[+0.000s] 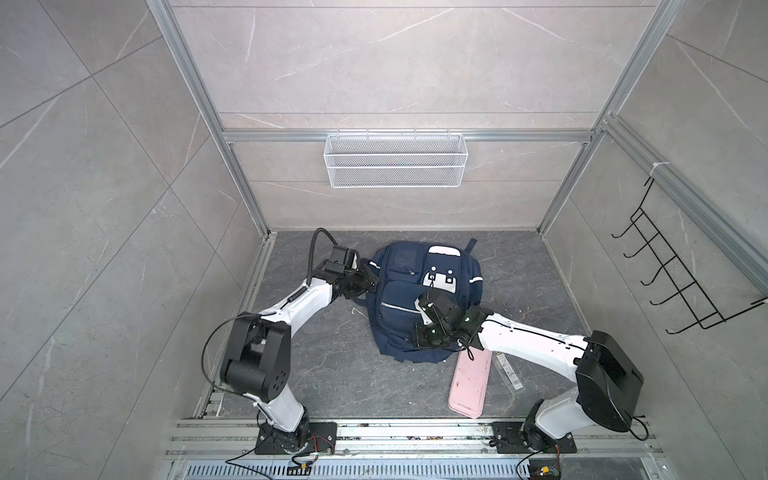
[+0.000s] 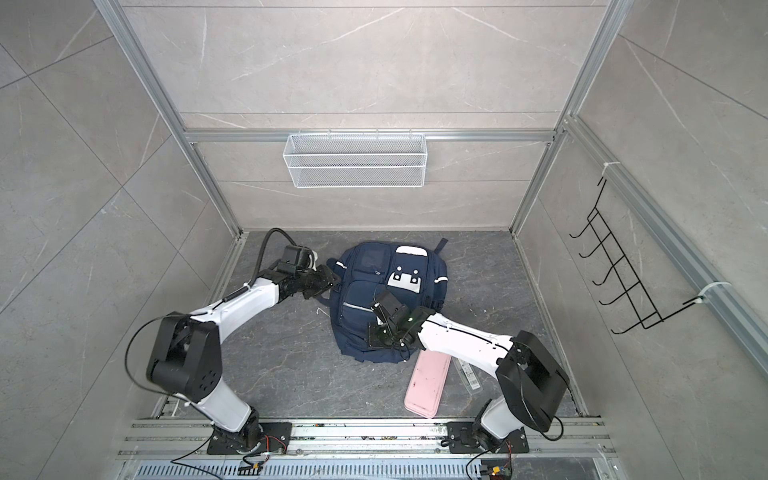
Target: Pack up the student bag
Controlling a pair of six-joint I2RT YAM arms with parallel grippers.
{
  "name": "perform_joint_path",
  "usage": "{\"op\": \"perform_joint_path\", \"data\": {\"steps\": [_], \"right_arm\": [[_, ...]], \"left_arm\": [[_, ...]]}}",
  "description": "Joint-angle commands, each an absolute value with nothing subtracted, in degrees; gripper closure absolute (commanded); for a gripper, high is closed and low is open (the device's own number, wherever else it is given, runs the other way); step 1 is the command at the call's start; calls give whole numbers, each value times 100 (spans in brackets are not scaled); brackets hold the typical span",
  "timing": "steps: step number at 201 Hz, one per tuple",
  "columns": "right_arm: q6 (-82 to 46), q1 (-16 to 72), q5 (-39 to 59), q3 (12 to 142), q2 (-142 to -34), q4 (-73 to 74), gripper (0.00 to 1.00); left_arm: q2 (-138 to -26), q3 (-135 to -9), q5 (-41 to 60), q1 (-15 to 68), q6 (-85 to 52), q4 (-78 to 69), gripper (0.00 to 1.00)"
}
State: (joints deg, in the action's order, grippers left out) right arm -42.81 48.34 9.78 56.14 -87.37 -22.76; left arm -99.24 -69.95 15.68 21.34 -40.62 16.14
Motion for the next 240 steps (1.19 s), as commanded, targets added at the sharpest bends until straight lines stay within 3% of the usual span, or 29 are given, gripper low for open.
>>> {"op": "perform_joint_path", "data": {"steps": [1, 60, 106, 155, 170, 181, 240], "right_arm": [[-4463, 4891, 938, 5422, -8552, -2348, 100], [-4455, 4896, 914, 5361, -8569, -2312, 100], [-4442, 4891, 930, 5396, -8648, -2273, 100], [-4437, 4895, 930, 5412, -8681, -2236, 100], [-4432, 4895, 923, 5422, -8725, -2216, 100], [-4423, 4895, 918, 5443, -8745, -2239, 100], [-4301, 4895, 933, 5708, -8833, -2357, 100]], "left_arm": [[-10533, -7732, 1783, 2392, -3172, 2407, 54], [-11172, -8309, 1899, 2631, -2844, 2500, 56], [-11444, -8436, 2057, 2631, -2782, 2540, 72], [-11408, -8430, 2051, 2658, -2687, 2602, 72], [-11557, -8492, 2238, 2658, -2663, 2610, 83], [-11593, -8491, 2224, 2652, -2667, 2602, 100], [-10723, -7144, 2094, 1898, -3752, 1393, 100]]}}
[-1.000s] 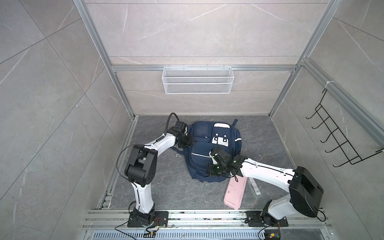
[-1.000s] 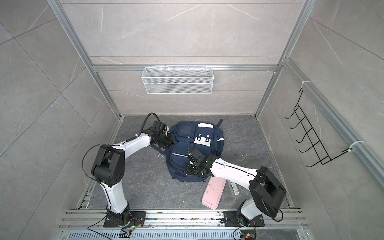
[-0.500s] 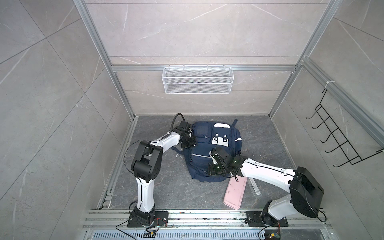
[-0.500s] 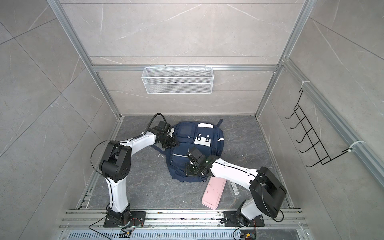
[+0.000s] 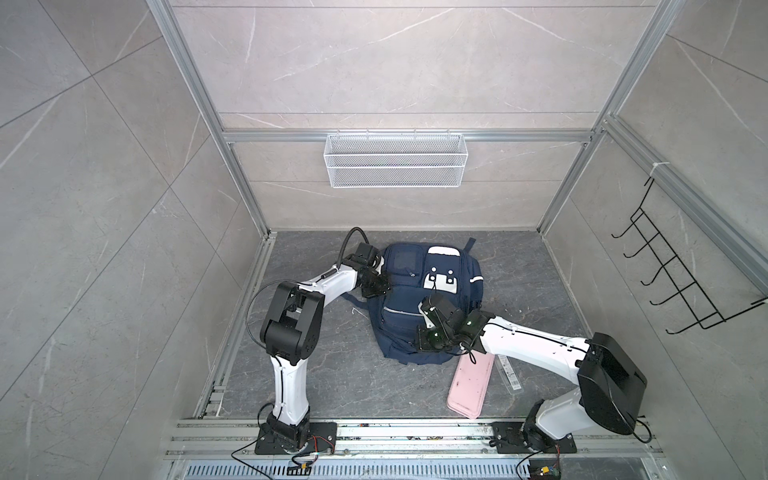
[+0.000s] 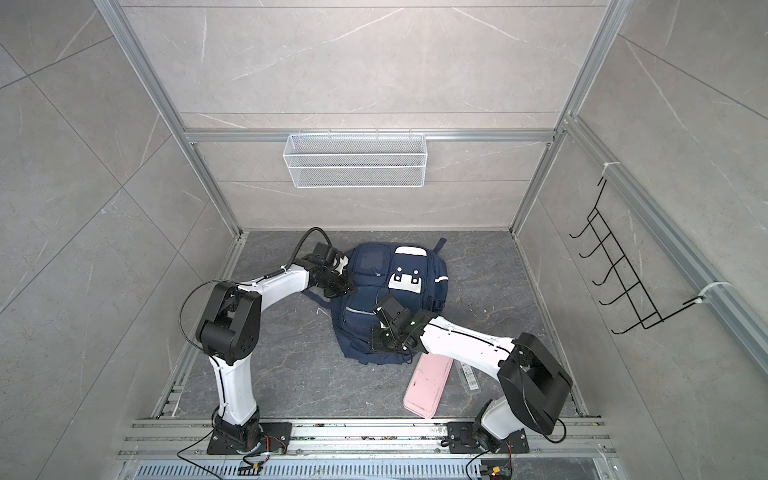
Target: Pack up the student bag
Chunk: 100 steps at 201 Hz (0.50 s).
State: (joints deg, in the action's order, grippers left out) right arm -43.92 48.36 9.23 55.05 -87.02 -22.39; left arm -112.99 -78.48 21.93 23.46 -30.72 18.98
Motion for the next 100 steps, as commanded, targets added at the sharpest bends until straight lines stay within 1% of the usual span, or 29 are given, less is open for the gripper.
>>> {"op": "perform_joint_path", "data": {"steps": [1, 41, 63, 79, 100], "right_arm": [[-4295, 4895, 937, 5715, -8833, -2356, 100], [-4268, 4912, 1272, 5934, -9104, -2166, 100], [-4234, 4963, 1367, 6190, -9359, -2127, 100], [-4224, 4966, 1406, 6347, -9476, -2109, 100], [-4220, 4990, 1478, 6547, -9585, -2084, 100]], "left_arm": [[-10692, -7079, 2093, 1872, -3783, 1347, 100], [-9485, -4969, 2030, 1145, -5298, -585, 100], [-9111, -3949, 1934, 1116, -6377, -1846, 100], [-8971, -3198, 1653, 1137, -7308, -2957, 100], [-8934, -2840, 1505, 1193, -7951, -3800, 100]]}}
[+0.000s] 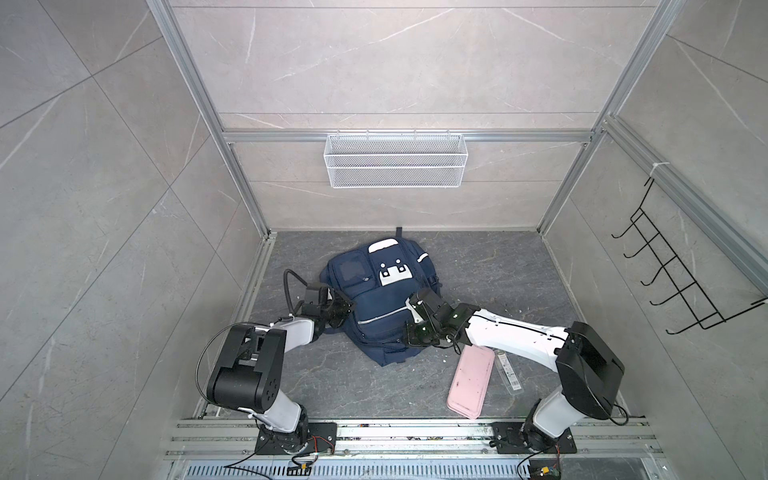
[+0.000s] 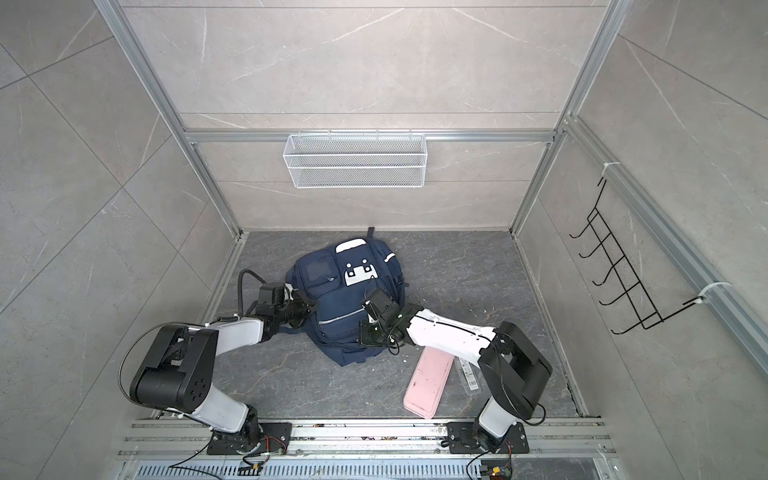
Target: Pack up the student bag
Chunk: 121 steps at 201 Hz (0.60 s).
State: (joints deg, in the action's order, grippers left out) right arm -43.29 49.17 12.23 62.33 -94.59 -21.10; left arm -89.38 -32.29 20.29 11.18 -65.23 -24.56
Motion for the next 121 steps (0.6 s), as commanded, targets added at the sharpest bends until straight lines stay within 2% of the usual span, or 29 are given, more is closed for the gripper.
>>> {"op": "perform_joint_path", "data": {"steps": [1, 90, 121], "right_arm": [[-4224, 4991, 1482, 6552, -9591, -2088, 100], [-4168, 5077, 1598, 7363, -9704, -2303, 100], [-4215, 5122, 1601, 7721, -9852, -2277, 100]], "left_arm": [[-8932, -2840, 1504, 1199, -7965, -3816, 100], [-7807, -4021, 1569, 1483, -7634, -2903, 100], [-7700, -3974, 1490, 1572, -7581, -2800, 100]]}}
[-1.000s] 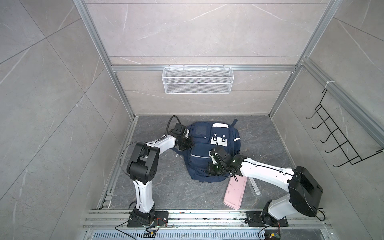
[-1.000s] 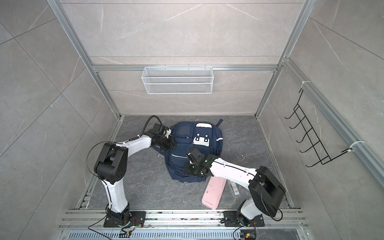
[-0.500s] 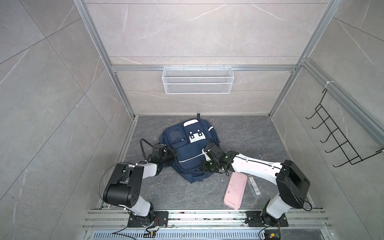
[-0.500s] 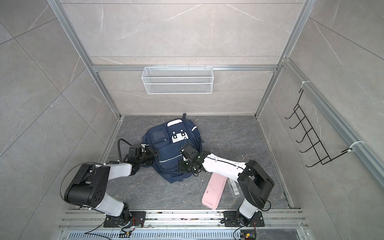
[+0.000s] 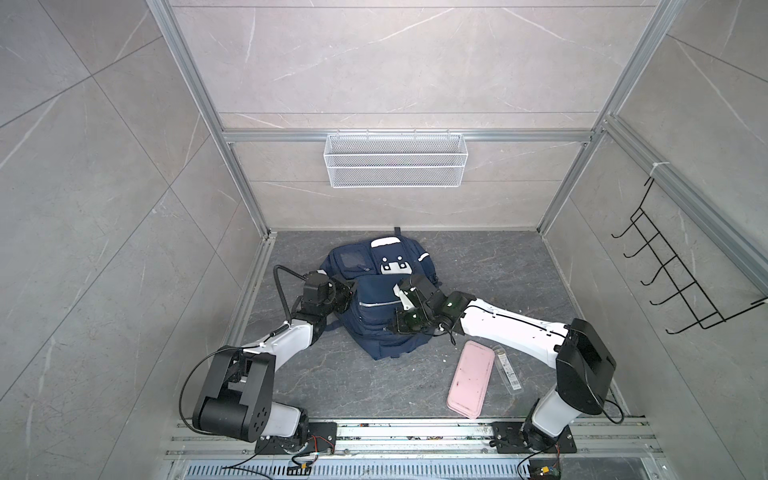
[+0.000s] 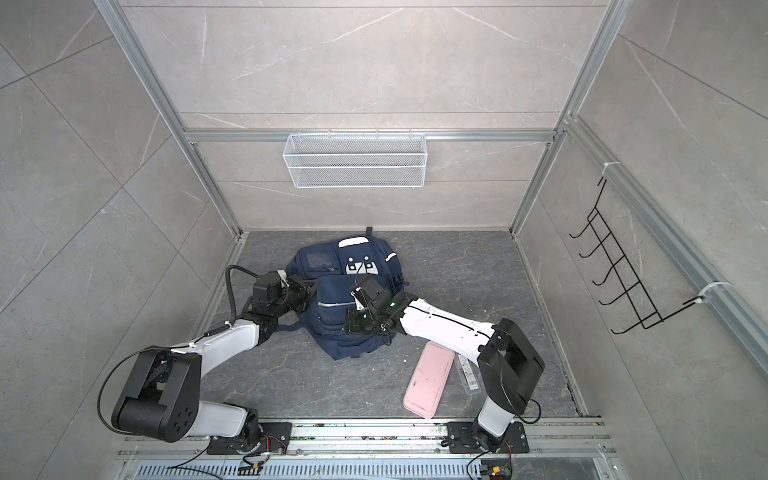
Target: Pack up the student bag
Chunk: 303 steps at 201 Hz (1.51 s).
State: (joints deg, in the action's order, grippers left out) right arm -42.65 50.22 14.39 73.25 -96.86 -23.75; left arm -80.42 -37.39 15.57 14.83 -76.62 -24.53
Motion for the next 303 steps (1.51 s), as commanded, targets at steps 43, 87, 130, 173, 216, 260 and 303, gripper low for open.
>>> {"op": "perform_joint_path", "data": {"steps": [43, 87, 130, 173, 216, 260, 303], "right_arm": [[-4364, 5209, 1722, 8406, -10271, -2136, 100], [-4391, 5337, 1750, 9132, -10786, -2225, 100], [-4395, 5361, 1666, 9264, -10951, -2213, 100], [-4325, 5337, 1433, 8863, -10606, -2226, 100], [-4349, 5136, 1398, 8100, -9921, -2136, 100], [-4353, 4943, 1360, 7377, -9243, -2179, 100], [-4366, 4689, 1113, 6554, -8498, -2385, 100]], "left_arm": [[-7752, -3783, 1440, 1634, -7610, -2875, 100], [-7708, -3775, 1349, 1731, -7463, -2740, 100], [-7736, -3783, 1347, 1826, -7419, -2587, 100], [-7647, -3936, 1350, 1930, -7081, -1805, 87], [-7442, -4614, 1076, 1829, -5974, -214, 61], [-7741, -5287, 859, 1801, -5147, 870, 57], [-8767, -6383, 1470, 1701, -4147, 1858, 57]]}}
